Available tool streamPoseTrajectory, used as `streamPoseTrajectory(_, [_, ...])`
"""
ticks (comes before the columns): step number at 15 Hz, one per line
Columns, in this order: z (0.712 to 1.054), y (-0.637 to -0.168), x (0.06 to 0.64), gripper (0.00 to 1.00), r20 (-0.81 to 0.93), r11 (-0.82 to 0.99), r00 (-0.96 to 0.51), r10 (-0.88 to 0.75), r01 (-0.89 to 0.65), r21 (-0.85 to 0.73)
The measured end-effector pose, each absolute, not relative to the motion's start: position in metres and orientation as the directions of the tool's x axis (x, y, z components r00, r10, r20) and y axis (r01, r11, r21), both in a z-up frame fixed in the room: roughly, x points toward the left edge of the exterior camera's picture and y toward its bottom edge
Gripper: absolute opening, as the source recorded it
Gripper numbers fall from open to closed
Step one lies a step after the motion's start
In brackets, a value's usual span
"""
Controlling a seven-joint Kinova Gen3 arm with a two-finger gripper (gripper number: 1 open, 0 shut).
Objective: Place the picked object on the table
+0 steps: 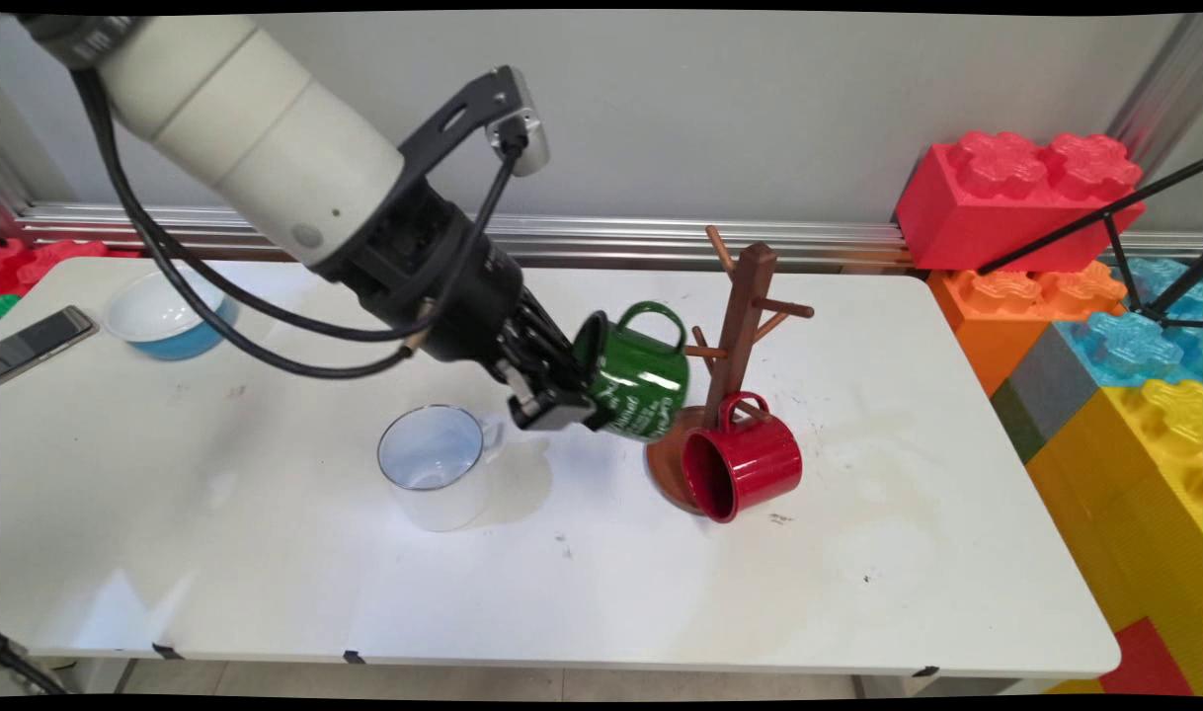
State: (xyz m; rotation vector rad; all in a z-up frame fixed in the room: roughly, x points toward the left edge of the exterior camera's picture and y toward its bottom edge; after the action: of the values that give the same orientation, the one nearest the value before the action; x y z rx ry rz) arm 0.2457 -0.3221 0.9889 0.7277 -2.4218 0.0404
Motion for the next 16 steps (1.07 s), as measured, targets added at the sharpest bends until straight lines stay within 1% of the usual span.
streamPoseTrajectory(7, [1.003, -0.339, 0.269, 0.00, 0.457, 0.899, -0.801, -0.387, -0.437, -0.005])
streamPoseTrajectory(16, [1.001, -0.363, 0.287, 0.00, 0.325, 0.928, -0.909, -0.260, -0.328, -0.175])
